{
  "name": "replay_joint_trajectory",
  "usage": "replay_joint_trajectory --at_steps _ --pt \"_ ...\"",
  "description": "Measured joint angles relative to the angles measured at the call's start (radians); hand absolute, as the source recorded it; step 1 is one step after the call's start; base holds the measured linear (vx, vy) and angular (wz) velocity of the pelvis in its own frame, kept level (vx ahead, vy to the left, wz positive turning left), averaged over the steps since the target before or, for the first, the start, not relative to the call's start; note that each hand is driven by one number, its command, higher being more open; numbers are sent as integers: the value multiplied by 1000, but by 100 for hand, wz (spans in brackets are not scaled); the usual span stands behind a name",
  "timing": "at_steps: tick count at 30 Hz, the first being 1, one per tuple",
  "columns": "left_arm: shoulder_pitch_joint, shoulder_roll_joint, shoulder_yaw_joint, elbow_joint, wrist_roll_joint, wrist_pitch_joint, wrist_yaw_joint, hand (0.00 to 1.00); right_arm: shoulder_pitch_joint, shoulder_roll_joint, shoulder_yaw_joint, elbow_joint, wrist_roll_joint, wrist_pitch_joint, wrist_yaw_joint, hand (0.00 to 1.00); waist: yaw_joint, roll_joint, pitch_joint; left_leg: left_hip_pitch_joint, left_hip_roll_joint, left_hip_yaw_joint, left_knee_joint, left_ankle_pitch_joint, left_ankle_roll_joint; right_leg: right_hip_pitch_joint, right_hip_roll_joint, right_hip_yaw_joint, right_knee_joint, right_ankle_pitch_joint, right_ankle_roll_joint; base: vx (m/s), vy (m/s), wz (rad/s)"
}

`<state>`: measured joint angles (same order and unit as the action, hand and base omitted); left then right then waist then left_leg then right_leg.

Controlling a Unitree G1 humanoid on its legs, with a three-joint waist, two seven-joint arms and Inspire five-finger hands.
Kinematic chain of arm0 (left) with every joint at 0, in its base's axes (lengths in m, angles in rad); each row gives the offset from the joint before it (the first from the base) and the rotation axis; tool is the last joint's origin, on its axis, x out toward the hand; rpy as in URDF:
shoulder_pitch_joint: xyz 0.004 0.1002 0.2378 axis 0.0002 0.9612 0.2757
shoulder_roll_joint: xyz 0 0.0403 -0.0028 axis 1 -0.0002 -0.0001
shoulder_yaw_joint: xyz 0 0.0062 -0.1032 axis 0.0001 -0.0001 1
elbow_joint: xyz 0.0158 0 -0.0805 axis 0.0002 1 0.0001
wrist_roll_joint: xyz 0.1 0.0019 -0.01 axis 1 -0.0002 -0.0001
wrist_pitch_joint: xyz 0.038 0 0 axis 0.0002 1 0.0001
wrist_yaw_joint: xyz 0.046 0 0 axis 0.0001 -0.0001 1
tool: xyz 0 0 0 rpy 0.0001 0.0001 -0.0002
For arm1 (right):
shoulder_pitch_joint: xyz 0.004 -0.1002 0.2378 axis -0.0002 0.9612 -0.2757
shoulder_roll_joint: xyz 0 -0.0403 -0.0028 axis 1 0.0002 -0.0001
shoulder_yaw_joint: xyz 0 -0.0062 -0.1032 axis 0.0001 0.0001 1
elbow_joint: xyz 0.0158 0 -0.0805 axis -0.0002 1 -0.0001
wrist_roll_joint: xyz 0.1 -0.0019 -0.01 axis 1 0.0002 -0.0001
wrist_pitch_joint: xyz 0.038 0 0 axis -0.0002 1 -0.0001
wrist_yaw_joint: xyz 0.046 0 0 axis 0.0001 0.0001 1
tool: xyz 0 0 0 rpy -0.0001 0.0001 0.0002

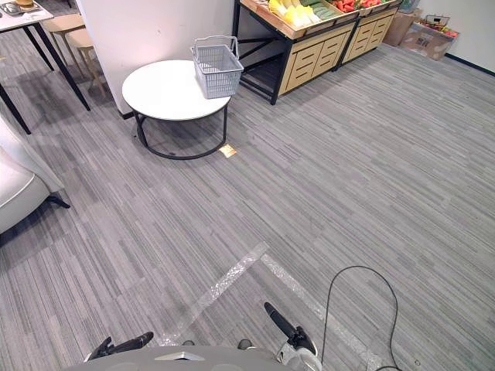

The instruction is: Pick vegetable in the basket

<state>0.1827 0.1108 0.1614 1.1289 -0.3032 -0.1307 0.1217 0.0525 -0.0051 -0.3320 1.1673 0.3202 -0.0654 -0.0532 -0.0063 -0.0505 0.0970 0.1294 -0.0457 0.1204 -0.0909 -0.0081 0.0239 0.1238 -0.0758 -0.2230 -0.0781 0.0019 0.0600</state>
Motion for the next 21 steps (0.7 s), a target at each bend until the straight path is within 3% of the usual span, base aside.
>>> replay_joint_trajectory --at_steps 15,18,21 --pt "-5 0 38 -2 0 0 -3 100 -4 1 -14 7 -1 10 5 100 6 -20 15 6 -5 57 6 -24 5 -22 -7 59 20 2 8 -5 1 -11" --pt "-9 -6 53 -13 0 1 -3 100 -10 0 -35 -5 0 11 15 100 6 -14 46 -1 -7 77 95 -94 17 -59 -29 74 159 -60 19 8 48 -18" --pt "-15 -10 52 -19 33 2 -3 100 -7 -15 -55 -6 0 11 26 100 3 0 65 -22 -11 76 238 -188 46 -148 -75 58 435 -139 35 -6 101 -3"
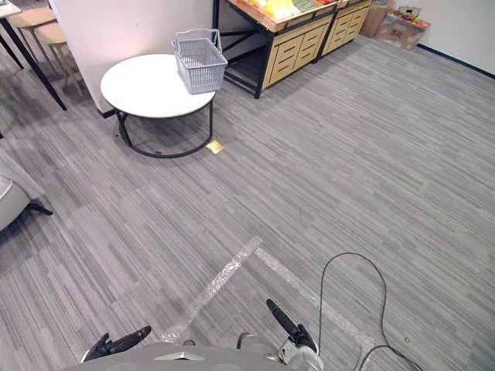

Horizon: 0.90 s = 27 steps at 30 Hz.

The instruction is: Pick vegetable in the basket

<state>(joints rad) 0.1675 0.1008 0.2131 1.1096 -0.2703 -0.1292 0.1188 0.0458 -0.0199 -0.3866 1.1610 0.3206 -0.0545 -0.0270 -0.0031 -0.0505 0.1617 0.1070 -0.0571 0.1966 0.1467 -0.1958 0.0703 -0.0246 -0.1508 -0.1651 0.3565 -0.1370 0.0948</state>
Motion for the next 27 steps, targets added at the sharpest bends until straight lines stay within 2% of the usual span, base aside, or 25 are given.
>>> replay_joint_trajectory --at_steps 1,2,3,7,8,9,12,13,15,17,18,19,20,21,22,23,24,25,27 --pt "-1 0 0 0 4 0 0 100 1 -2 -1 0 0 0 1 100 0 7 4 -2 0 -2 9 -5 1 -11 -3 -1 29 -2 1 2 116 25" --pt "-2 -1 0 0 6 0 -1 100 4 -7 -17 0 0 0 0 100 0 10 7 -10 -2 -15 53 -25 8 -52 -21 -1 142 -4 0 14 94 29" --pt "-4 -1 1 -1 5 0 -2 100 9 -6 -29 0 0 1 0 100 0 10 7 -15 -3 -23 72 -34 15 -61 -27 -2 173 -4 0 49 99 47" --pt "-5 -6 18 -13 4 0 -10 100 43 12 -114 -2 0 10 -2 100 12 7 12 -29 -27 -77 137 -84 8 -81 -79 -54 292 -7 0 90 73 42" --pt "-2 -11 36 -22 2 0 -13 100 53 18 -122 -12 0 13 -2 100 11 3 22 -31 -36 -88 164 -113 26 -109 -102 -48 378 -6 0 92 45 25" --pt "-2 -10 41 -22 2 0 -11 100 61 23 -124 -28 1 22 -2 100 16 1 26 -31 -39 -92 207 -147 34 -141 -118 -40 470 5 -13 100 38 19" --pt "19 -12 49 -24 4 4 -14 100 86 35 -114 -51 6 23 -3 100 18 1 26 -24 -33 -104 276 -204 40 -223 -121 -1 627 -10 -36 165 4 6" --pt "19 -15 55 -24 5 5 -14 100 86 35 -114 -56 5 23 -2 100 16 2 26 -21 -30 -107 275 -208 37 -239 -118 0 636 -20 -42 227 -52 13" --pt "17 -29 77 -25 6 6 -14 100 87 33 -115 -80 6 23 2 100 5 22 36 1 5 -119 261 -220 21 -278 -85 -8 601 -72 -41 267 -90 7" --pt "19 -47 76 -24 6 9 -13 100 84 19 -110 -100 6 21 1 100 2 59 49 67 72 -114 194 -220 -12 -301 -7 -36 435 -83 -32 374 -137 -13" --pt "13 -50 71 -24 6 9 -15 100 84 14 -89 -106 5 19 1 100 -1 62 47 113 105 -106 130 -206 -50 -325 40 -41 263 -63 -11 377 -139 -11" --pt "6 -49 71 -23 7 9 -16 100 84 12 -80 -108 3 19 1 100 0 61 48 127 118 -101 108 -202 -65 -336 54 -50 184 -43 -5 495 -201 -11" --pt "-9 -44 72 -21 7 9 -14 100 82 11 -64 -106 0 18 -1 100 2 51 51 157 128 -84 75 -196 -96 -349 65 -71 38 20 -9 366 -171 -7" --pt "-12 -42 75 -21 8 9 -14 100 82 11 -56 -106 -1 19 -2 100 1 45 52 177 129 -77 60 -196 -115 -350 65 -87 -37 66 -13 498 -245 -9" --pt "-10 -36 76 -20 8 8 -15 100 93 10 -42 -103 -1 20 -2 100 -3 31 50 221 128 -65 30 -202 -142 -339 59 -113 -131 193 -40 426 -210 2" --pt "-11 -39 76 -13 8 10 -11 100 91 2 -37 -93 -2 20 0 100 -9 26 43 248 138 -66 16 -200 -163 -338 52 -142 -109 303 -116 631 -335 8" --pt "-43 -54 76 -7 10 12 -14 100 68 -19 -35 -70 -14 20 6 100 -15 65 51 248 176 -62 12 -171 -213 -359 63 -167 -34 234 -141 514 -292 19" --pt "-54 -64 75 -8 11 12 -19 100 60 -21 -36 -64 -34 20 8 100 -24 72 55 246 185 -64 12 -147 -231 -370 63 -178 -1 206 -149 610 -379 18" --pt "-91 -90 76 -12 11 2 -20 100 45 -27 -36 -63 -51 19 11 100 -38 86 57 229 225 -63 55 -53 -250 -373 73 -213 89 97 -183 548 -374 24"
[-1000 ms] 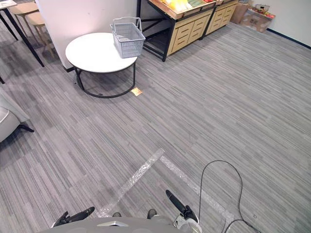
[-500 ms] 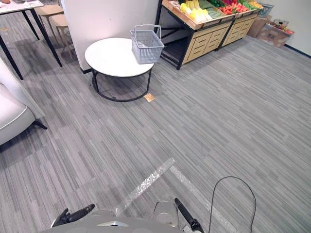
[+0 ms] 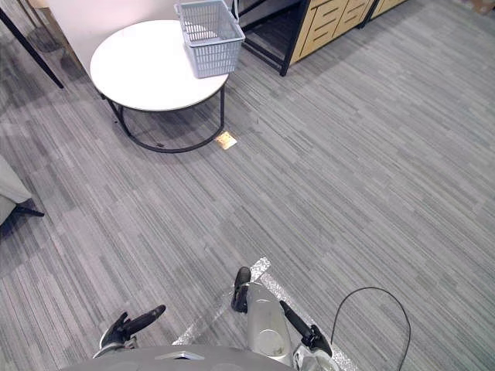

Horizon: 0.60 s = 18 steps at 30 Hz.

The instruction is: Pick vegetable in the basket

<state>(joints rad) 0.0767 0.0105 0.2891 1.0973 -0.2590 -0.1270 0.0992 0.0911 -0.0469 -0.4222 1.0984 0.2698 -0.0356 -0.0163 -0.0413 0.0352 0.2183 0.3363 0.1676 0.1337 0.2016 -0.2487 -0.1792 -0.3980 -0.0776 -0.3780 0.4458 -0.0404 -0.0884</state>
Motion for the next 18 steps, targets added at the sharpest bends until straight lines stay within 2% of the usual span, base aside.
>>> replay_joint_trajectory --at_steps 2,3,5,6,7,8,9,10,11,12,14,15,16,17,18 --pt "-12 -12 -3 -12 5 0 -13 100 -10 -1 0 1 -28 1 -1 100 -6 -1 0 -33 22 -3 68 52 -2 18 20 -11 -9 -32 -9 463 -333 7" --pt "-14 -11 2 -13 4 0 -14 100 -22 -3 1 3 -28 1 -3 100 -9 0 0 -84 53 -4 199 116 -4 64 55 -14 -55 -47 -15 293 -200 -6" --pt "-10 -8 4 -13 0 2 -13 100 -21 -4 4 3 -27 1 -10 100 -14 1 0 -142 80 -8 347 202 2 117 84 -12 -102 -61 -13 312 -184 -16" --pt "1 -4 14 -17 -10 2 -10 100 -16 -8 22 0 -23 -2 -16 100 -13 5 -2 -221 128 -9 551 275 -3 191 125 6 -172 -65 -15 335 -177 -25" --pt "1 -3 24 -18 -9 2 -9 100 -14 -9 25 1 -22 -3 -18 100 -12 6 -1 -253 146 1 630 256 -3 218 138 13 -194 -65 -16 320 -152 -39" --pt "1 0 44 -24 -10 0 -8 100 -14 -10 34 2 -16 -2 -22 100 -6 -1 2 -302 166 36 743 203 6 276 156 34 -229 -66 -29 357 -164 -43" --pt "2 7 51 -32 -10 -2 -6 100 -16 -6 42 3 -12 -6 -27 100 0 -12 8 -335 175 73 798 148 23 331 166 66 -261 -70 -35 292 -132 -49" --pt "2 7 63 -36 -12 -1 -7 100 -21 -9 41 10 -11 -10 -29 100 6 -16 11 -349 176 93 807 123 34 357 166 78 -276 -67 -32 279 -95 -57" --pt "2 2 86 -49 -19 -3 -6 100 -34 -9 40 29 -9 -13 -32 100 15 -26 15 -379 174 127 802 80 53 408 167 111 -303 -66 -31 221 -31 -47" --pt "2 2 90 -51 -23 -4 -7 100 -37 -9 40 34 -9 -14 -33 100 18 -27 15 -400 172 137 788 61 52 433 166 122 -319 -64 -28 323 -13 -58" --pt "0 -1 106 -69 -24 -4 -8 100 -54 -5 38 46 -9 -14 -33 100 36 -37 21 -471 131 145 638 3 50 507 145 172 -366 -60 -21 285 74 -63" --pt "0 -3 111 -74 -26 -4 -8 100 -59 -5 38 46 -9 -15 -33 100 39 -41 23 -486 112 144 582 -6 52 522 133 188 -373 -62 -16 254 147 -62" --pt "0 -2 111 -81 -28 -5 -7 100 -69 -4 37 45 -10 -15 -33 100 39 -51 29 -511 66 133 442 -9 53 546 102 210 -385 -71 2 243 181 -48" --pt "0 -2 110 -85 -27 -5 -4 100 -67 -1 37 42 -12 -16 -33 100 39 -56 30 -519 15 112 277 13 54 562 70 224 -392 -83 25 285 240 -42" --pt "1 -4 109 -84 -27 -5 -3 100 -65 -1 39 41 -15 -17 -33 100 39 -54 30 -522 -12 93 161 47 55 578 54 234 -397 -93 43 238 220 -33"
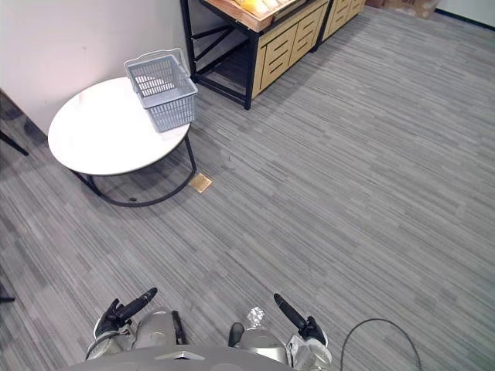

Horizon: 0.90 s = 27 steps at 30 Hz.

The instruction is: Pick vegetable in the basket

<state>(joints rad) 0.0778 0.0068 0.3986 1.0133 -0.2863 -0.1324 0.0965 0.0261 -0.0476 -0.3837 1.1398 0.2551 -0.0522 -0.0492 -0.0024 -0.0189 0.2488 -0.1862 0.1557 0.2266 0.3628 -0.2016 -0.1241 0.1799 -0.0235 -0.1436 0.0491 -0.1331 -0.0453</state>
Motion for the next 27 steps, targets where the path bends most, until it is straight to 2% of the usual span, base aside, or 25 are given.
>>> replay_joint_trajectory --at_steps 2,3,4,5,6,8,9,12,17,19,22,27 --pt "2 2 0 10 -3 1 6 100 3 2 1 -1 -3 1 0 100 1 9 -3 -2 -26 -40 -172 74 2 29 -15 21 -1 -24 36 302 275 -34" --pt "2 11 1 29 -26 2 8 100 13 6 2 -2 -5 1 -1 100 12 6 -5 12 -38 -58 -214 195 7 55 -28 41 -1 -48 67 354 311 -39" --pt "2 11 -1 36 -25 1 9 100 18 6 3 -5 -6 -1 -1 100 20 3 -8 25 -47 -58 -225 249 20 63 -36 50 0 -57 80 390 314 -41" --pt "1 18 0 39 -26 2 9 100 19 13 3 -5 -8 -4 -1 100 25 -7 -11 33 -60 -48 -228 297 69 66 -50 65 3 -65 93 378 273 -27" --pt "1 39 -6 38 -22 0 9 100 17 33 6 -7 -14 -4 1 100 28 -49 -14 32 -84 -25 -224 287 81 57 -81 67 8 -58 105 363 250 -22" --pt "1 58 -4 43 -21 3 7 100 14 54 3 -7 -17 -4 6 100 28 -71 -15 32 -98 -1 -202 262 112 39 -100 68 32 -44 128 288 186 -18" --pt "1 60 -7 50 -20 4 8 100 11 56 3 -7 -32 -4 9 100 27 -74 -17 40 -103 8 -193 247 125 33 -108 68 48 -29 139 241 162 -18" --pt "1 67 -42 57 -18 3 8 100 -4 61 9 -7 -70 -3 16 100 30 -62 -20 53 -112 32 -188 215 129 29 -128 80 50 1 139 148 143 -27" --pt "0 71 -70 59 -18 2 10 100 -16 45 50 -14 -90 -2 17 100 38 -48 -33 13 -109 84 -144 155 124 -30 -157 131 36 5 143 3 89 -46" --pt "0 70 -71 59 -20 2 13 100 -15 37 68 -14 -89 -1 13 100 45 -41 -38 -9 -109 103 -120 113 116 -61 -164 151 41 5 144 -44 96 -54" --pt "3 68 -88 60 -19 2 22 100 -9 22 82 -14 -88 2 12 100 48 -32 -47 -16 -113 109 -103 82 128 -91 -170 149 73 15 161 -14 116 -32" --pt "14 68 -90 59 -19 2 25 100 8 25 82 -13 -89 3 10 100 48 -39 -94 -11 -148 88 -133 70 142 -148 -189 144 185 20 168 77 111 14"
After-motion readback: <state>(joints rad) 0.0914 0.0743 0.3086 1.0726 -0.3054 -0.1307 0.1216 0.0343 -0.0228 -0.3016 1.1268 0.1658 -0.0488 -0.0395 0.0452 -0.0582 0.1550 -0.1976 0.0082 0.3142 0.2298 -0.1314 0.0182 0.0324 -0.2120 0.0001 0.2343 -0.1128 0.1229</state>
